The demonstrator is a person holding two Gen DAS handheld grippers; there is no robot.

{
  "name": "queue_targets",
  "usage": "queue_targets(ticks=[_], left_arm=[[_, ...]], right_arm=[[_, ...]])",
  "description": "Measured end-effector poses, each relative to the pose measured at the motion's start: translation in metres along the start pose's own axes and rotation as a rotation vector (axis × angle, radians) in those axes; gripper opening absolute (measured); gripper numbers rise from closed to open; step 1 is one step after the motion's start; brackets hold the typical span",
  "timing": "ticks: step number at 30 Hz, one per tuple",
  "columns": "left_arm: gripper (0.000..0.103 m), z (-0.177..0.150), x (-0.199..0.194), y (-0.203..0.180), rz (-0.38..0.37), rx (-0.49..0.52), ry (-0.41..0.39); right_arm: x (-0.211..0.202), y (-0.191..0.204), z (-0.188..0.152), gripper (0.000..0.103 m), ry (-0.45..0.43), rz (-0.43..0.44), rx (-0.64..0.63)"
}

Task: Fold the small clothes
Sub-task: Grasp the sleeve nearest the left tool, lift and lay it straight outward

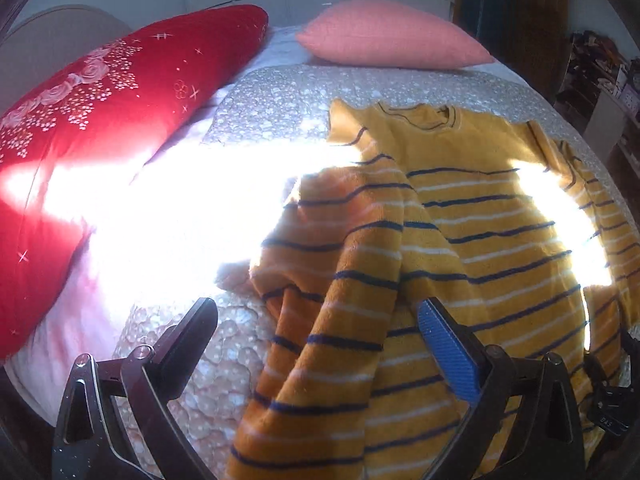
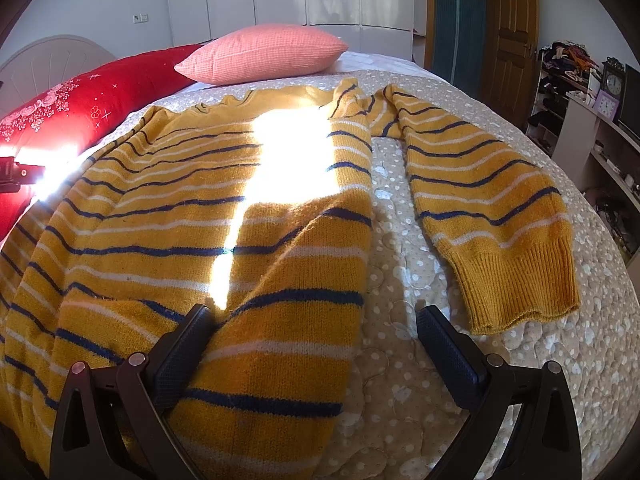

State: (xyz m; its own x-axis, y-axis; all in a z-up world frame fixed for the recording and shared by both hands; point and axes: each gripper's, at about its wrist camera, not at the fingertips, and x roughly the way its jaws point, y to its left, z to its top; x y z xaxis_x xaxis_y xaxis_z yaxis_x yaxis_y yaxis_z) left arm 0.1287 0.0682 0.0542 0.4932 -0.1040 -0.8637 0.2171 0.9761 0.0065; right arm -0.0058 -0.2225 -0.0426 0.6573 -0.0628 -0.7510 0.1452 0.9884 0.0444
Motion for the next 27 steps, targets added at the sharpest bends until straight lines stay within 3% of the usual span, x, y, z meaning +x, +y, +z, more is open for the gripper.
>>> queue_targets(ticks=[1,2,3,5,8,12,15,18,20,23,27], left_arm=[[0.096,0.0,0.009,-0.001,-0.008,0.013,0.02],[0.08,0.0,0.018,-0.003,-0.004,0.028,0.045],[0.051,0.001,0.026,-0.004,0.004,0.037,0.072],[0.007,0.0,0.041,0.005,0.049,0.008,0.143],[0.007,0.006,0.037,0.041,0.079,-0.126,0.107],[0.007,0.025,0.03,0.085,0.313,-0.204,0.052],[0.009,0.04,0.041,0.114,0.376,-0.264,0.078],[0.021,0.046,0.049,0.127,0.386,-0.315,0.094],[0.025,0.047,0.05,0.125,0.342,-0.327,0.081],[0.039,0.031,0.023,0.112,0.312,-0.302,0.008],[0.048,0.007,-0.032,0.086,0.275,-0.226,-0.086]], right_arm=[[0.0,0.0,0.0,0.103,0.0,-0.001,-0.001],[0.0,0.0,0.0,0.103,0.0,-0.001,-0.001],[0.0,0.0,0.0,0.103,0.0,0.0,0.0],[0.0,0.0,0.0,0.103,-0.003,0.003,0.002],[0.0,0.0,-0.001,0.103,-0.007,0.008,0.007],[0.001,0.0,-0.002,0.103,-0.011,0.017,0.017],[0.002,0.0,-0.002,0.103,-0.015,0.015,0.017],[0.003,0.0,-0.002,0.103,-0.02,0.012,0.017],[0.004,0.0,-0.002,0.103,-0.021,0.011,0.018],[0.003,-0.002,-0.004,0.103,-0.046,0.015,0.025],[-0.001,-0.003,-0.005,0.103,-0.081,0.022,0.03]])
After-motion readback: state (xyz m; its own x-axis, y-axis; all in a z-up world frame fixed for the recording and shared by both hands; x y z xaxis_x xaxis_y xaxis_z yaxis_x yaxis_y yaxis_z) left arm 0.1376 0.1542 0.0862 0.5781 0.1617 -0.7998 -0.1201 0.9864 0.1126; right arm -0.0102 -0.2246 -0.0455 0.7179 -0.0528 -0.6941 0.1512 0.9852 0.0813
